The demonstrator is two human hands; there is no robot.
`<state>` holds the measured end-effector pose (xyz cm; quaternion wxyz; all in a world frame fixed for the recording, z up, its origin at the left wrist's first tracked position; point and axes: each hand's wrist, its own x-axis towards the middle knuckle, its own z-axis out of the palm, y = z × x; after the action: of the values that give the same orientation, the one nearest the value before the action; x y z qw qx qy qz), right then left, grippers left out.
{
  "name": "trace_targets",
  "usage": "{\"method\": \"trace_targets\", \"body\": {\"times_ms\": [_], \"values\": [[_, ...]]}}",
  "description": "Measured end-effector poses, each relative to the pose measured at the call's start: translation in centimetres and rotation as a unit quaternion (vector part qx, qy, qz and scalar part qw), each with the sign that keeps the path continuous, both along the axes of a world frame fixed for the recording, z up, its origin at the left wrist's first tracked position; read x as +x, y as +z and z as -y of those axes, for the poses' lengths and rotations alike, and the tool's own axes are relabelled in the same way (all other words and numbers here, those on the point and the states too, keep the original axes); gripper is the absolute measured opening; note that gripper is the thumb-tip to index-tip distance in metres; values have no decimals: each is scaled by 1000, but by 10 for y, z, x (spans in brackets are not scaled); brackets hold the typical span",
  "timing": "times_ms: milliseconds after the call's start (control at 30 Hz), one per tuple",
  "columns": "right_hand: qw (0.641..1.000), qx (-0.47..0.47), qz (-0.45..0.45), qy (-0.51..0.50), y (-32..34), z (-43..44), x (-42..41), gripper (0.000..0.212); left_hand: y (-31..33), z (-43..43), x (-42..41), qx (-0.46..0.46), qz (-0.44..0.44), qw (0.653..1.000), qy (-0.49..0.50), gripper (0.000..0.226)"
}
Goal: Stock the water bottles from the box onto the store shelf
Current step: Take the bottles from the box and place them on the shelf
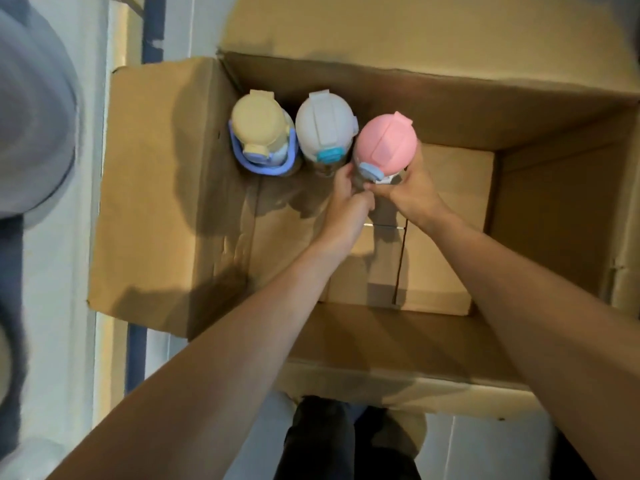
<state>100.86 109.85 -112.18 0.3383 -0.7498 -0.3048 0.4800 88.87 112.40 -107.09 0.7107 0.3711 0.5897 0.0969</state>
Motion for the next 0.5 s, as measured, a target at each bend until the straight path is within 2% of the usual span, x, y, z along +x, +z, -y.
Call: {"method": "trace_targets", "body": {"times_ms": [133, 233, 300, 400, 500], "values": [[1000, -8, -23, 11, 24, 10, -2, 82, 16, 0, -5, -4, 11, 1000, -8, 60], [999, -29, -22, 23, 57, 21, -10, 72, 36, 5, -12, 0, -59, 997, -56, 60], [998, -52, -27, 19, 87, 32, -18, 67, 61, 18, -19, -7, -87, 995, -49, 50], [995, -75, -62, -9, 143, 50, -30, 58, 116, 35, -30, -31, -29, 999, 15, 47], [991, -104, -77, -12, 210, 74, -42, 50, 182, 58, -46, -103, 10, 992, 76, 44]]}}
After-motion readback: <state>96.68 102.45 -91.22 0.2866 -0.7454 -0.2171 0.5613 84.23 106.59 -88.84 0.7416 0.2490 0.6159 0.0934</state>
